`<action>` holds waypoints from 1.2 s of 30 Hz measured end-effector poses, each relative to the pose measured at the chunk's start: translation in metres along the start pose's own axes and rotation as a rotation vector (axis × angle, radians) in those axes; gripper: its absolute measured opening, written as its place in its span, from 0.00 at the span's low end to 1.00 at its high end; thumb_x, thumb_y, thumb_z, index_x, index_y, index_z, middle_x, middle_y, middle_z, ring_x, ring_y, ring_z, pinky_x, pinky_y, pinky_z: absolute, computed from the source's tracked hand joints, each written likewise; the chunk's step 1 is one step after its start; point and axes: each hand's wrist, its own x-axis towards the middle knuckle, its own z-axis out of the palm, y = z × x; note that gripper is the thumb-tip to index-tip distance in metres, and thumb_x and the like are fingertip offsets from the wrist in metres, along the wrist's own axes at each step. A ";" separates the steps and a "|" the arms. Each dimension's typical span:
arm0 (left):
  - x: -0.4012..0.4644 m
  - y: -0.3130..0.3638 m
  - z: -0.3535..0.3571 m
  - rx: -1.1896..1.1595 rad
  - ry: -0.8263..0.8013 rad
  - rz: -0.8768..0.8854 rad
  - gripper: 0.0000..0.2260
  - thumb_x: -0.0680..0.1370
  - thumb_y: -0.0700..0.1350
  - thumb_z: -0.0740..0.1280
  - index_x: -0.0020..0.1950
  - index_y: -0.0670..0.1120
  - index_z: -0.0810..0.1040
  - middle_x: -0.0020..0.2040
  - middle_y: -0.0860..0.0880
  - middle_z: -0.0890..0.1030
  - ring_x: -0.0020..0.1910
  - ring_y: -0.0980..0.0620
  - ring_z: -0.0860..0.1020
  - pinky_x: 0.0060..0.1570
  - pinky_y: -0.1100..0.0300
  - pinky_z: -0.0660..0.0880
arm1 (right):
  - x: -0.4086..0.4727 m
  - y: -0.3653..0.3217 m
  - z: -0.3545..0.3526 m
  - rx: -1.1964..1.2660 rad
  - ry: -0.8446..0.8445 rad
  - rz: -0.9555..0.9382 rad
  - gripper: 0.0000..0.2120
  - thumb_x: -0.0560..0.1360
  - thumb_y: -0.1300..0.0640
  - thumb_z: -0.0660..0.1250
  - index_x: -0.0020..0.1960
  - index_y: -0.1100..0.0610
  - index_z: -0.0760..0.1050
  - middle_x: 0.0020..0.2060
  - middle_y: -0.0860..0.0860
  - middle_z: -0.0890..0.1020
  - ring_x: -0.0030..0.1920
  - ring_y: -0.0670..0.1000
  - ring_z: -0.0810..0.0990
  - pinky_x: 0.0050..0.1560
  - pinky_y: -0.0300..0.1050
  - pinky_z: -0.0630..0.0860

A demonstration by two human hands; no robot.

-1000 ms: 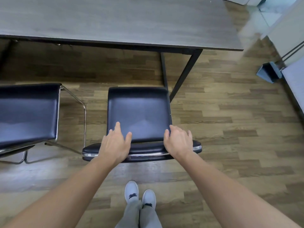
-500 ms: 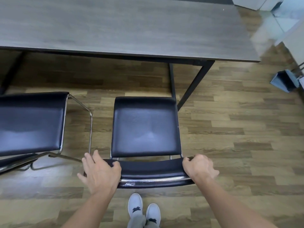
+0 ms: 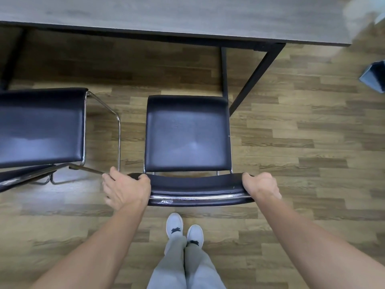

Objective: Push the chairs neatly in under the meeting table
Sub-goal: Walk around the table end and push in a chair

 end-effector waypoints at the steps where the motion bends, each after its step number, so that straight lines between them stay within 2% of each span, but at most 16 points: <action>1: 0.000 -0.001 0.001 -0.010 0.000 -0.003 0.37 0.71 0.49 0.70 0.77 0.43 0.59 0.77 0.42 0.62 0.76 0.40 0.59 0.70 0.38 0.60 | 0.001 0.001 0.001 0.004 -0.002 -0.001 0.23 0.70 0.43 0.61 0.56 0.57 0.78 0.55 0.58 0.78 0.55 0.62 0.77 0.58 0.53 0.75; 5: -0.002 0.000 0.000 -0.070 0.008 -0.024 0.38 0.72 0.48 0.71 0.78 0.42 0.57 0.78 0.42 0.60 0.76 0.40 0.59 0.71 0.39 0.61 | 0.000 0.001 0.001 0.064 0.002 0.004 0.22 0.70 0.44 0.61 0.56 0.58 0.78 0.56 0.58 0.78 0.56 0.62 0.77 0.59 0.53 0.74; 9: -0.009 0.001 -0.002 -0.209 0.023 -0.078 0.41 0.73 0.47 0.72 0.79 0.41 0.53 0.79 0.41 0.56 0.76 0.39 0.57 0.72 0.44 0.60 | -0.003 0.003 0.003 0.221 0.020 0.047 0.22 0.69 0.46 0.61 0.55 0.61 0.77 0.55 0.59 0.78 0.55 0.63 0.77 0.59 0.54 0.75; 13: -0.016 0.003 -0.010 -0.326 0.046 -0.191 0.46 0.72 0.46 0.75 0.80 0.41 0.48 0.80 0.40 0.49 0.73 0.38 0.64 0.69 0.47 0.63 | -0.008 0.008 0.009 0.586 0.020 0.214 0.25 0.64 0.49 0.69 0.56 0.62 0.76 0.53 0.59 0.80 0.50 0.62 0.80 0.53 0.55 0.80; 15: -0.017 0.004 -0.013 -0.436 0.033 -0.345 0.48 0.69 0.46 0.77 0.80 0.43 0.50 0.78 0.40 0.55 0.68 0.38 0.69 0.68 0.48 0.66 | -0.011 0.009 0.013 0.832 -0.014 0.319 0.32 0.58 0.50 0.72 0.59 0.61 0.73 0.53 0.57 0.79 0.48 0.60 0.80 0.51 0.56 0.81; 17: -0.018 0.002 -0.013 -0.672 -0.006 -0.580 0.43 0.65 0.49 0.79 0.74 0.44 0.60 0.70 0.42 0.70 0.60 0.39 0.76 0.63 0.46 0.74 | -0.016 0.009 0.013 1.007 -0.036 0.398 0.34 0.56 0.50 0.76 0.59 0.59 0.70 0.53 0.55 0.79 0.49 0.60 0.80 0.53 0.57 0.80; 18: -0.021 0.003 -0.015 -0.813 -0.076 -0.679 0.37 0.64 0.50 0.78 0.68 0.44 0.66 0.64 0.43 0.75 0.55 0.41 0.78 0.56 0.45 0.79 | -0.017 0.008 0.014 1.062 -0.048 0.435 0.32 0.58 0.51 0.77 0.58 0.58 0.69 0.52 0.54 0.78 0.50 0.59 0.79 0.54 0.56 0.79; 20: -0.023 0.002 -0.018 -0.980 -0.241 -0.758 0.28 0.64 0.51 0.76 0.61 0.45 0.73 0.57 0.45 0.79 0.49 0.43 0.81 0.42 0.46 0.83 | -0.015 0.008 0.015 1.122 -0.084 0.494 0.27 0.63 0.54 0.78 0.56 0.56 0.68 0.51 0.52 0.77 0.50 0.58 0.79 0.55 0.54 0.79; 21: -0.022 0.002 -0.018 -0.998 -0.295 -0.757 0.26 0.65 0.51 0.75 0.60 0.44 0.74 0.55 0.45 0.80 0.47 0.44 0.82 0.38 0.47 0.83 | -0.013 0.008 0.015 1.132 -0.107 0.510 0.26 0.63 0.55 0.78 0.56 0.55 0.69 0.52 0.52 0.78 0.50 0.58 0.80 0.55 0.55 0.79; 23: -0.019 -0.001 -0.017 -0.968 -0.319 -0.714 0.23 0.68 0.49 0.75 0.59 0.43 0.74 0.53 0.44 0.80 0.47 0.45 0.82 0.40 0.49 0.83 | -0.009 0.007 0.015 1.154 -0.136 0.539 0.25 0.62 0.56 0.78 0.54 0.56 0.69 0.52 0.53 0.80 0.49 0.58 0.81 0.53 0.56 0.80; 27: -0.024 -0.001 -0.022 -0.935 -0.275 -0.654 0.15 0.70 0.45 0.76 0.44 0.44 0.70 0.45 0.46 0.78 0.45 0.47 0.81 0.47 0.49 0.83 | -0.003 0.005 0.015 1.169 -0.126 0.525 0.22 0.64 0.61 0.75 0.55 0.56 0.70 0.52 0.53 0.80 0.51 0.58 0.82 0.52 0.58 0.80; 29: -0.026 0.001 -0.023 -0.947 -0.250 -0.643 0.15 0.70 0.45 0.76 0.43 0.44 0.69 0.44 0.46 0.78 0.44 0.47 0.81 0.47 0.49 0.83 | -0.001 0.004 0.016 1.153 -0.108 0.517 0.21 0.65 0.62 0.73 0.56 0.56 0.72 0.54 0.53 0.81 0.53 0.59 0.81 0.53 0.59 0.80; 34: -0.023 0.001 -0.023 -0.947 -0.222 -0.635 0.14 0.70 0.45 0.76 0.41 0.44 0.71 0.42 0.47 0.78 0.42 0.49 0.81 0.44 0.51 0.83 | -0.003 -0.001 0.014 1.122 -0.056 0.528 0.16 0.65 0.62 0.71 0.50 0.55 0.71 0.55 0.53 0.81 0.54 0.58 0.81 0.53 0.59 0.80; 36: -0.021 0.002 -0.022 -0.950 -0.219 -0.625 0.13 0.69 0.45 0.76 0.42 0.44 0.72 0.42 0.47 0.79 0.42 0.49 0.81 0.44 0.51 0.83 | 0.001 -0.002 0.015 1.172 -0.054 0.532 0.14 0.67 0.62 0.69 0.50 0.54 0.70 0.55 0.53 0.80 0.49 0.57 0.81 0.52 0.54 0.80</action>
